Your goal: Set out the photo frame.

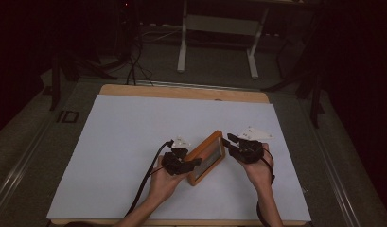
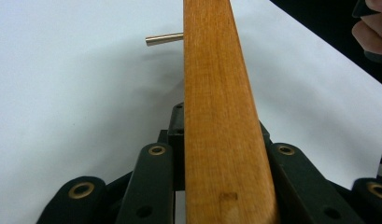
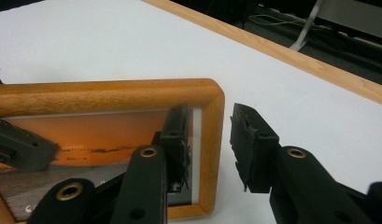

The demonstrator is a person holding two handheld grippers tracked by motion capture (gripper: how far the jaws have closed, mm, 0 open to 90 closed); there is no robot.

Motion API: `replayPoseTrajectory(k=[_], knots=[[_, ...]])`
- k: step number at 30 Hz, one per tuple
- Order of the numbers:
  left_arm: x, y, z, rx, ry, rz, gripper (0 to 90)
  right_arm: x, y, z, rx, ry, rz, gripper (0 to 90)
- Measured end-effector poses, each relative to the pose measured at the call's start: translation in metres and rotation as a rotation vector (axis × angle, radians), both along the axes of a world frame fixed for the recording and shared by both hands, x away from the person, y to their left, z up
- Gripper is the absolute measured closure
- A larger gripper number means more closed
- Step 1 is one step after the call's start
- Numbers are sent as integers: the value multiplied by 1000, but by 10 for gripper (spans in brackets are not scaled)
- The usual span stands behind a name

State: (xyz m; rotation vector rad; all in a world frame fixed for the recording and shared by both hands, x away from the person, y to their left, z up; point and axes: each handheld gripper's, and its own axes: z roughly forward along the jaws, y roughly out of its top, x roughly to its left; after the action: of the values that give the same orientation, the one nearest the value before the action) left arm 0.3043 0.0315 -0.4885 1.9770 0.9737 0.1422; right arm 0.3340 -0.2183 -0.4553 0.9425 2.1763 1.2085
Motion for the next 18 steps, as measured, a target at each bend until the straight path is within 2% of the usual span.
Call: replayPoseTrajectory(k=[3, 5, 6, 9, 14, 15, 18], knots=[[-1, -3, 2, 29, -3, -11, 725, 0, -1, -1, 0, 3, -1, 664], [1, -3, 4, 38, 15, -18, 726, 0, -1, -1, -2, 7, -1, 663], [2, -2, 5, 31, 37, -18, 730, 0, -1, -1, -2, 7, 0, 663], [6, 1, 6, 33, 52, -35, 735, 0, -1, -1, 0, 8, 6, 663], [10, 9, 10, 3, 51, -45, 736, 0, -1, 0, -3, 13, 16, 662], [11, 15, 15, -10, 46, -48, 736, 0, -1, 0, -6, 13, 19, 660], [12, 20, 22, 10, 24, -67, 736, -1, 1, 0, -12, 12, 35, 654]])
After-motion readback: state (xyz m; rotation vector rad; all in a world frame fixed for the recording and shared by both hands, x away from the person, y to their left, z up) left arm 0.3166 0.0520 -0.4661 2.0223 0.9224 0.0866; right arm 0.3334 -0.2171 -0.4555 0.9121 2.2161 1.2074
